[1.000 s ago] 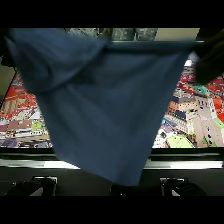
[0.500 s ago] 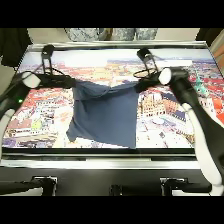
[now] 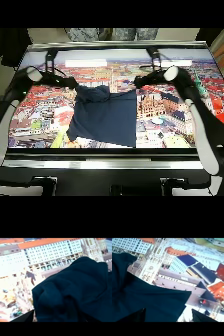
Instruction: Fold the shirts.
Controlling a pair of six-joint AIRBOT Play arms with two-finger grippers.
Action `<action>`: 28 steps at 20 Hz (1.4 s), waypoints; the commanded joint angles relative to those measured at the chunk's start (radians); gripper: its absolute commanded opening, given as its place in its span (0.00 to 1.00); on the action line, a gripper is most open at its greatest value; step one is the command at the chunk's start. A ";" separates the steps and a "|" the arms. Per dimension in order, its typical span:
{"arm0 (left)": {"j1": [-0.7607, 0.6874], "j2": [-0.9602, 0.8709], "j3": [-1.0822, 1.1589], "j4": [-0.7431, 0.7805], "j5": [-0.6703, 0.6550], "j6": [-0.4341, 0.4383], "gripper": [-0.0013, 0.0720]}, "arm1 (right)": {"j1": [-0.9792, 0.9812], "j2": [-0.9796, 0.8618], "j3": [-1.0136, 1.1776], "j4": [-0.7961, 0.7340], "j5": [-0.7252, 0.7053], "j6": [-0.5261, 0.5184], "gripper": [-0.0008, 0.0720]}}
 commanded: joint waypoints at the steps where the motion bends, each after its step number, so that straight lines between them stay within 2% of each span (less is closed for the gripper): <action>1: 0.142 0.007 0.096 0.070 -0.368 -0.087 0.89 | -0.204 0.083 0.034 0.031 0.388 -0.090 0.94; 3: 0.217 0.020 0.002 0.070 -0.506 -0.126 0.89 | -0.313 0.088 0.004 0.027 0.655 -0.152 0.92; 5: 0.240 0.076 -0.204 0.070 -0.510 -0.123 0.89 | -0.358 0.109 -0.109 0.023 0.769 -0.202 0.92; 8: 0.233 0.187 -0.518 -0.042 -0.327 -0.053 0.88 | -0.347 0.182 -0.344 0.047 0.647 -0.206 0.92; 10: 0.217 0.208 -0.632 -0.111 -0.209 -0.013 0.88 | -0.321 0.193 -0.445 0.061 0.596 -0.217 0.94; 12: 0.185 0.184 -0.685 -0.150 -0.160 0.019 0.88 | -0.300 0.193 -0.495 0.060 0.572 -0.217 0.95; 13: 0.164 0.169 -0.696 -0.157 -0.154 0.029 0.83 | -0.296 0.193 -0.504 0.065 0.570 -0.218 0.95; 18: 0.128 0.132 -0.699 -0.159 -0.122 0.052 0.82 | -0.296 0.193 -0.507 0.064 0.590 -0.220 0.95; 19: 0.128 0.127 -0.698 -0.159 -0.123 0.053 0.69 | -0.294 0.193 -0.517 0.065 0.597 -0.220 0.96; 21: 0.127 0.120 -0.698 -0.168 -0.123 0.060 0.51 | -0.277 0.193 -0.576 0.076 0.591 -0.229 0.96; 22: 0.127 0.121 -0.698 -0.170 -0.128 0.066 0.31 | -0.252 0.193 -0.622 0.100 0.573 -0.232 0.96; 23: 0.127 0.122 -0.698 -0.177 -0.142 0.088 0.16 | -0.215 0.193 -0.675 0.140 0.539 -0.242 0.96; 24: 0.128 0.124 -0.698 -0.178 -0.154 0.099 0.07 | -0.173 0.193 -0.725 0.193 0.489 -0.253 0.96; 26: 0.128 0.132 -0.698 -0.177 -0.166 0.116 0.07 | -0.095 0.192 -0.798 0.317 0.370 -0.255 0.97; 28: 0.128 0.143 -0.698 -0.177 -0.165 0.116 0.07 | -0.025 0.192 -0.837 0.375 0.257 -0.245 0.97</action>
